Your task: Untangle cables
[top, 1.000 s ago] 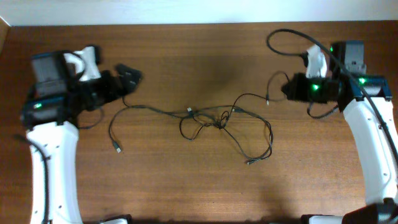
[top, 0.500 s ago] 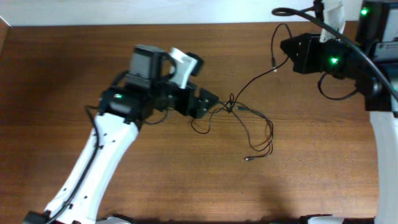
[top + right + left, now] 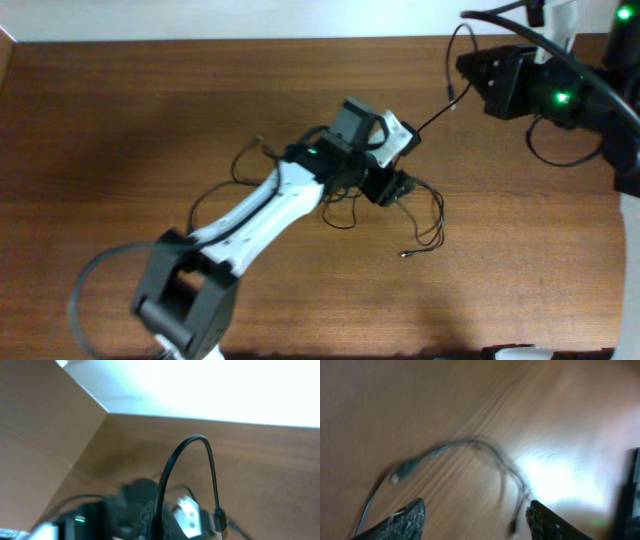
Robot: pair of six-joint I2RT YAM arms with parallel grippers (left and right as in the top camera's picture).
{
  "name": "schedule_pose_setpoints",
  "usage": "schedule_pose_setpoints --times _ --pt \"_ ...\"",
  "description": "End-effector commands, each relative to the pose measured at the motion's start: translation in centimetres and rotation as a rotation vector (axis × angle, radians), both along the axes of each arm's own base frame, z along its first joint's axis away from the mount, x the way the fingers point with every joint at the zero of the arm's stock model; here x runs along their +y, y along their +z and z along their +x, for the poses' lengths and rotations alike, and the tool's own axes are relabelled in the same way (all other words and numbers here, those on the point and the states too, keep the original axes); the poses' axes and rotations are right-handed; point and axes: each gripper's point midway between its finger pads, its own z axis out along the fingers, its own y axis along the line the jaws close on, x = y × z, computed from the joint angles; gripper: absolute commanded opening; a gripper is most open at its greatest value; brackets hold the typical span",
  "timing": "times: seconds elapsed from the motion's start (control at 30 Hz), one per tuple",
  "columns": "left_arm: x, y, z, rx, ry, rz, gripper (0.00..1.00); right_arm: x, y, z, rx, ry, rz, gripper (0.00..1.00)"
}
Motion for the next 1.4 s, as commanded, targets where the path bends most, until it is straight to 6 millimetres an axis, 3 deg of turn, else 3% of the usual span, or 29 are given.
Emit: schedule_pose_setpoints --times 0.0,0.03,0.07,0.2,0.3,0.37,0.43,0.53,0.7,0.77,0.8,0.9,1.1,1.23,1.27,1.33,1.37 --pt "2.7 -6.6 2.2 0.026 0.165 0.235 0.66 -2.5 3.6 -0.1 -0.129 -0.150 -0.073 0.04" --pt "4.5 -8.7 2.7 0.040 0.222 0.322 0.66 -4.8 4.8 0.3 -0.175 -0.280 -0.131 0.04" --pt "5.4 -9.3 2.9 0.045 0.241 0.357 0.65 -6.0 5.3 0.5 -0.195 -0.347 -0.159 0.04" --pt "8.7 -10.1 3.4 0.071 0.304 0.446 0.65 -10.2 6.6 0.5 -0.234 -0.575 -0.255 0.04" --pt "9.4 -9.4 3.4 0.141 0.332 0.387 0.65 -11.4 5.4 0.5 -0.191 -0.629 -0.302 0.04" --pt "8.9 -7.0 3.5 0.163 0.316 0.283 0.64 -12.3 4.2 0.6 -0.143 -0.666 -0.345 0.04" --pt "8.9 -3.4 3.7 0.153 0.305 0.177 0.63 -14.0 2.4 0.6 -0.061 -0.763 -0.387 0.04" --pt "9.6 5.0 3.3 0.069 0.287 -0.016 0.64 -16.4 -1.2 -0.1 0.102 -0.899 -0.467 0.04" --pt "14.4 17.9 1.2 -0.195 0.351 -0.199 0.69 -16.0 -7.4 -0.2 0.368 -0.875 -0.530 0.04" --pt "15.3 20.8 -0.4 -0.270 0.346 -0.228 0.78 -15.2 -9.7 0.4 0.451 -0.822 -0.539 0.04" --pt "15.5 21.3 -1.0 -0.293 0.330 -0.222 0.82 -14.7 -10.7 0.9 0.483 -0.794 -0.531 0.04" --pt "15.8 20.0 -3.0 -0.312 0.243 -0.133 0.99 -13.9 -12.6 2.1 0.536 -0.753 -0.522 0.04" --pt "17.8 12.3 -6.2 -0.138 0.080 0.147 0.99 -13.8 -14.8 4.6 0.564 -0.753 -0.545 0.04" --pt "22.0 9.0 -5.4 -0.092 0.179 0.412 1.00 -11.6 -15.2 6.1 0.557 -0.673 -0.438 0.04" --pt "22.5 8.5 -5.2 -0.083 0.189 0.446 1.00 -11.5 -15.1 6.5 0.543 -0.674 -0.428 0.04" --pt "23.2 7.4 -4.7 -0.065 0.202 0.505 0.89 -11.9 -14.8 7.3 0.513 -0.694 -0.431 0.04" --pt "23.4 6.8 -4.2 -0.060 0.207 0.529 0.97 -12.6 -14.9 8.1 0.491 -0.731 -0.452 0.04"
